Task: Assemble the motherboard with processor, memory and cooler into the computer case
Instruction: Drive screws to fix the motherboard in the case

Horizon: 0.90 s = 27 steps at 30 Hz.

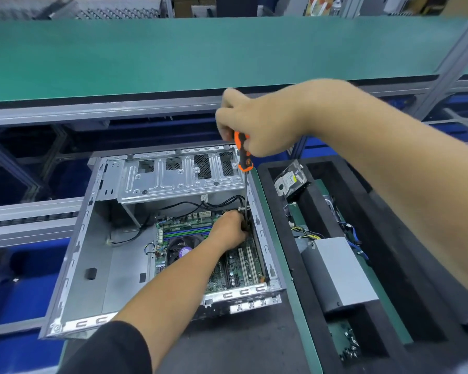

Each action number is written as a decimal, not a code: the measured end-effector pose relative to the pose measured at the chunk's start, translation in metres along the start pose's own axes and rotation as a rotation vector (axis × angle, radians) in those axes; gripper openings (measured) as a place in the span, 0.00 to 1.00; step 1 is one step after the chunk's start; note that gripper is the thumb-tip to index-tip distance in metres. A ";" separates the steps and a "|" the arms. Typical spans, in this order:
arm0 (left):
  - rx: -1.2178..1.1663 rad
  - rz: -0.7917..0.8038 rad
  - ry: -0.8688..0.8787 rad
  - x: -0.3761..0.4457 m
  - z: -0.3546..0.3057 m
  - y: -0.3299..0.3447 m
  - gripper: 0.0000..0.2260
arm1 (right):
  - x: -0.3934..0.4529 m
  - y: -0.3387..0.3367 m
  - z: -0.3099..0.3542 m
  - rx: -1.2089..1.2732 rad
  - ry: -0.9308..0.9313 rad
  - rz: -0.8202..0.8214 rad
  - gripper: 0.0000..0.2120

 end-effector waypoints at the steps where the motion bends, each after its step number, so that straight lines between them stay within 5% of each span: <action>1: -0.004 -0.004 -0.001 0.000 0.000 0.000 0.06 | -0.001 -0.002 0.003 0.051 -0.037 0.010 0.10; 6: -0.004 0.008 -0.003 0.000 0.000 0.000 0.06 | 0.004 -0.003 0.001 -0.276 0.090 -0.164 0.08; 10: 0.008 0.003 -0.003 0.000 0.000 0.000 0.07 | 0.003 0.001 0.004 0.041 -0.010 -0.038 0.06; 14: 0.019 0.009 0.004 0.000 0.000 0.000 0.07 | 0.008 -0.004 -0.001 -0.115 0.080 -0.211 0.13; 16: 0.027 0.009 0.003 0.000 -0.001 0.000 0.07 | 0.004 -0.001 -0.007 -0.112 0.114 -0.132 0.13; 18: 0.025 0.010 -0.003 0.000 0.000 0.000 0.07 | -0.001 0.004 -0.008 0.057 0.033 -0.015 0.02; 19: 0.020 0.011 -0.005 0.001 0.001 0.001 0.07 | -0.003 0.002 -0.006 0.123 -0.014 0.007 0.06; 24: 0.021 0.010 0.001 0.002 0.001 0.003 0.07 | 0.005 0.000 -0.010 -0.039 0.104 -0.209 0.17; 27: 0.005 0.004 0.009 0.002 0.001 0.003 0.09 | 0.002 0.005 -0.007 0.060 0.029 -0.077 0.05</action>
Point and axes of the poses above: each hand's wrist, its own x-axis towards the middle knuckle, its own y-axis out of the palm, z = x × y, the point moved 7 cm from there along x, towards the middle knuckle, and after that the axes turned 1 degree about -z, right-handed, at the moved point
